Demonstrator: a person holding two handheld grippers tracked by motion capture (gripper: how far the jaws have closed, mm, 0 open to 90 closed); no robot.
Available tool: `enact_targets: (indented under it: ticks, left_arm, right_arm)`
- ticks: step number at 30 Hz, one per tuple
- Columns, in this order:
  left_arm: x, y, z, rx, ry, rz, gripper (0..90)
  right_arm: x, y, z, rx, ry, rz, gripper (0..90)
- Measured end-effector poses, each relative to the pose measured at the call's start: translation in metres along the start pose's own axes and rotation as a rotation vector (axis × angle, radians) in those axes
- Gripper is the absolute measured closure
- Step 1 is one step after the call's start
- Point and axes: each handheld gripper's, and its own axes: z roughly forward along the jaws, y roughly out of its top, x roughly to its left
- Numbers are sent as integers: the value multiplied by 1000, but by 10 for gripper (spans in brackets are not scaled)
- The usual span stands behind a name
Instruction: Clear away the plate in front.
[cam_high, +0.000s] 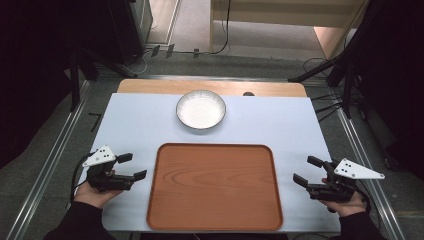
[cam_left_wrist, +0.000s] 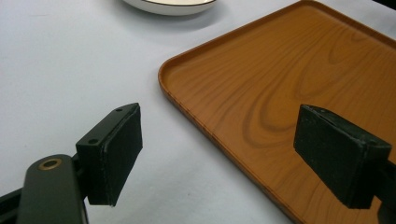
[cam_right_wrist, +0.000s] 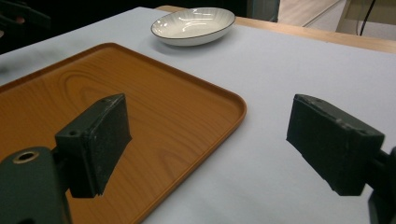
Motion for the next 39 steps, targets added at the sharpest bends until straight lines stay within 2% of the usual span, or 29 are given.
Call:
enact_targets:
  ticks: [4, 11, 16, 21, 36, 38, 39]
  left_arm:
    - [0, 0, -1, -5, 8, 0, 163]
    - [0, 0, -2, -44, 6, 10, 163]
    - [1, 0, -2, -54, 5, 8, 163]
    - [2, 0, -2, -50, -1, -7, 165]
    - [2, 0, -1, -41, 2, -15, 165]
    - [2, 0, -2, -35, 4, -14, 165]
    - [2, 1, -2, -40, 3, -18, 165]
  right_arm:
    - [1, 0, 1, 8, 10, -7, 142]
    - [1, -1, 3, 23, 33, 3, 150]
    - [0, -2, 4, 36, 27, 6, 146]
    - [1, -2, 4, 37, 34, 5, 144]
    - [2, -2, 5, 40, 34, -13, 139]
    - [2, -2, 5, 36, 28, -12, 139]
    - [3, -1, 5, 33, 10, -18, 141]
